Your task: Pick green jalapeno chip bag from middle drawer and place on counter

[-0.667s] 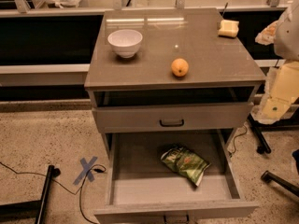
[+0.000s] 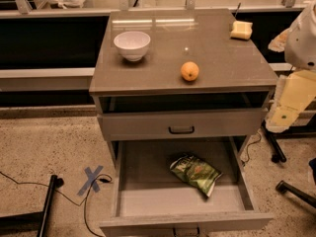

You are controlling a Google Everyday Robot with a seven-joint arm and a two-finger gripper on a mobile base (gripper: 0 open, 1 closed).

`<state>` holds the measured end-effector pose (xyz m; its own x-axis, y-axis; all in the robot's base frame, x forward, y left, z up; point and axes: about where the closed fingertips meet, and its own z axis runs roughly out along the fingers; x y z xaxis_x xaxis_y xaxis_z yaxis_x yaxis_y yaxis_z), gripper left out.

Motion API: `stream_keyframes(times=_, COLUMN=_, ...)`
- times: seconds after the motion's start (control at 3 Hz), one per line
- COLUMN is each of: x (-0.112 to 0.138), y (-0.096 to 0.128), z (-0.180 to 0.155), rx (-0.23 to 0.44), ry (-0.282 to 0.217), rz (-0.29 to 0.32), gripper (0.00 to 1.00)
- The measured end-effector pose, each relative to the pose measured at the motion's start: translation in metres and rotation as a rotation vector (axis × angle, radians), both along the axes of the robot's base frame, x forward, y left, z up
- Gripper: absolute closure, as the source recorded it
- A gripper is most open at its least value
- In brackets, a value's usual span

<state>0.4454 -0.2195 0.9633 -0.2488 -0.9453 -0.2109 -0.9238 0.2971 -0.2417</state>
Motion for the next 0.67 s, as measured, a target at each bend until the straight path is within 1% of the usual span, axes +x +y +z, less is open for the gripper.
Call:
stream_keyframes(times=0.33, x=0.010, y=-0.010, z=-0.066, rx=0.053, ry=0.065, rz=-0.057, gripper=0.00)
stream_keyframes(times=0.67, x=0.015, y=-0.029, z=-0.130, rx=0.118, ry=0.064, rz=-0.100, gripper=0.00)
